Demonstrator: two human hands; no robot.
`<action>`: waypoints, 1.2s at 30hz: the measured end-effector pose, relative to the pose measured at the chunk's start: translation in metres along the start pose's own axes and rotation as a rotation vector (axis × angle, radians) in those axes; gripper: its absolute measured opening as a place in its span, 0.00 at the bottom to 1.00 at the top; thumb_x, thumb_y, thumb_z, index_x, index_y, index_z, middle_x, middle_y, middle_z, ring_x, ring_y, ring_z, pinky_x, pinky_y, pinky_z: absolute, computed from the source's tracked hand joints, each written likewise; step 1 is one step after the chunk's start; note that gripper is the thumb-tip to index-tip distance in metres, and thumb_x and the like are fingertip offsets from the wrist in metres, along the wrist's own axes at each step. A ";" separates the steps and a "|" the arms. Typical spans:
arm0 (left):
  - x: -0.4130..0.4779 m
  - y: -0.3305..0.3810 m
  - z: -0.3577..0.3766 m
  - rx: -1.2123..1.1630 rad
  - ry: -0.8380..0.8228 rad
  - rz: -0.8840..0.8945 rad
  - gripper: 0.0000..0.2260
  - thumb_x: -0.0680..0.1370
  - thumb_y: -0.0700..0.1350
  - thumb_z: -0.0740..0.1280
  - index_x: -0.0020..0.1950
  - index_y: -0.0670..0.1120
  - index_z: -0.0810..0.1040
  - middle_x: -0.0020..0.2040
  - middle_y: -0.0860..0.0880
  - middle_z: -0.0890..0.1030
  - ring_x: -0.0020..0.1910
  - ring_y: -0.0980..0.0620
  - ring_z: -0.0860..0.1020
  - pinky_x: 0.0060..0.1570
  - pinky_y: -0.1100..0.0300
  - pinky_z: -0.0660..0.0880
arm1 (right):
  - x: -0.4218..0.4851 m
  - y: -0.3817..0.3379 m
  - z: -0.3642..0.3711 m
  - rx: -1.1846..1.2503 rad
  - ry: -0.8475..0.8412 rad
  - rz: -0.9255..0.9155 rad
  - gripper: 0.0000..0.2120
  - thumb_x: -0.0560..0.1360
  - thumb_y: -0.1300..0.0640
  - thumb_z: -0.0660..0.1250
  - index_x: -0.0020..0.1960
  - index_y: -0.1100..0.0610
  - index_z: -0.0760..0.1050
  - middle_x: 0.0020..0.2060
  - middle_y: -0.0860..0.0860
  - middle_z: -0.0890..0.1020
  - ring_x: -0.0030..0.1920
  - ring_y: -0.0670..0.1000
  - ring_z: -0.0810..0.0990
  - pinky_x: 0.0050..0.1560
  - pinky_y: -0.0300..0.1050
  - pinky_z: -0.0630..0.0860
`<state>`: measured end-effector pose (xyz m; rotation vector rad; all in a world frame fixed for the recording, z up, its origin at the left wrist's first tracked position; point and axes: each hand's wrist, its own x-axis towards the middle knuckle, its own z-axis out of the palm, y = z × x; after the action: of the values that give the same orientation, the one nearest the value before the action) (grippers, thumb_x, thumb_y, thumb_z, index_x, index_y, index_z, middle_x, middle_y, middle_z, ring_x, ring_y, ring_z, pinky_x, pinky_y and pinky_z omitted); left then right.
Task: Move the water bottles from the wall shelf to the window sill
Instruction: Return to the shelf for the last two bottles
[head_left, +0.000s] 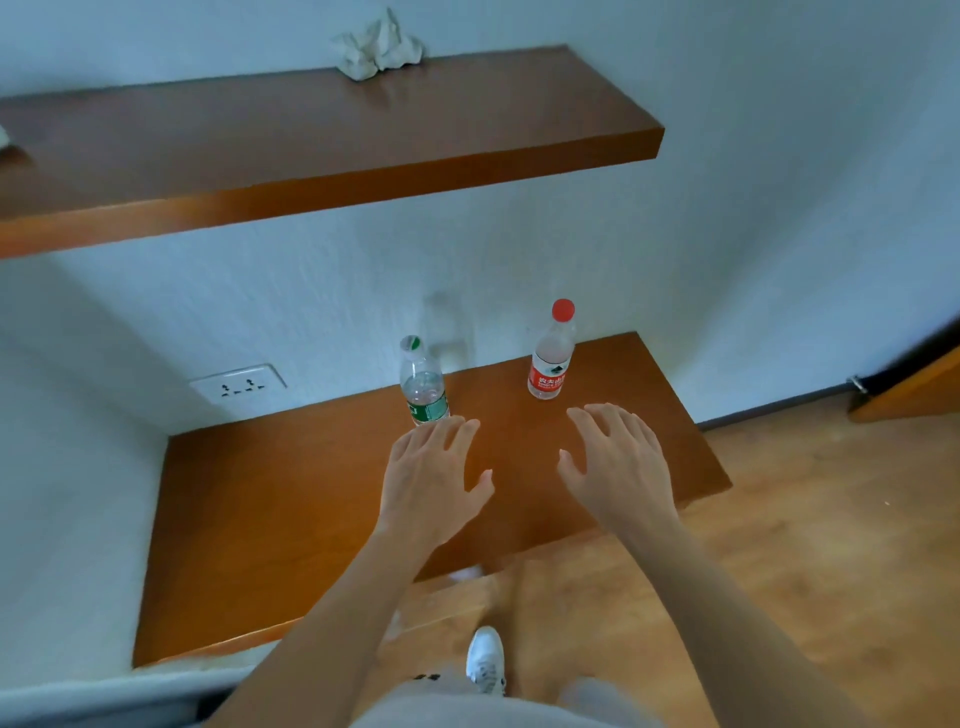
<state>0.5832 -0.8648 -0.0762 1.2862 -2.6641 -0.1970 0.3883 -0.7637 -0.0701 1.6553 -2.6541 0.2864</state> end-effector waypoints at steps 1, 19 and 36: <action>0.004 -0.002 0.004 -0.005 -0.008 -0.013 0.28 0.77 0.65 0.60 0.74 0.55 0.66 0.73 0.54 0.71 0.72 0.51 0.69 0.71 0.51 0.65 | 0.010 0.003 0.004 0.008 -0.006 -0.004 0.26 0.76 0.40 0.66 0.72 0.49 0.72 0.69 0.51 0.77 0.72 0.55 0.73 0.73 0.56 0.69; 0.064 -0.041 0.071 -0.512 0.063 -0.727 0.45 0.68 0.61 0.76 0.78 0.51 0.57 0.75 0.48 0.68 0.70 0.49 0.70 0.61 0.55 0.71 | 0.156 0.086 0.071 0.398 -0.330 0.173 0.41 0.70 0.35 0.73 0.76 0.49 0.63 0.72 0.52 0.71 0.71 0.56 0.71 0.68 0.57 0.72; 0.132 -0.045 0.088 -0.930 0.250 -0.876 0.35 0.67 0.52 0.80 0.68 0.49 0.69 0.60 0.49 0.78 0.60 0.48 0.77 0.59 0.51 0.75 | 0.207 0.056 0.114 0.910 -0.299 0.108 0.24 0.66 0.53 0.82 0.56 0.50 0.74 0.43 0.46 0.83 0.45 0.47 0.82 0.46 0.39 0.79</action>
<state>0.5174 -0.9926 -0.1573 1.7702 -1.2966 -1.1111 0.2570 -0.9418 -0.1709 1.8087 -3.0502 1.5529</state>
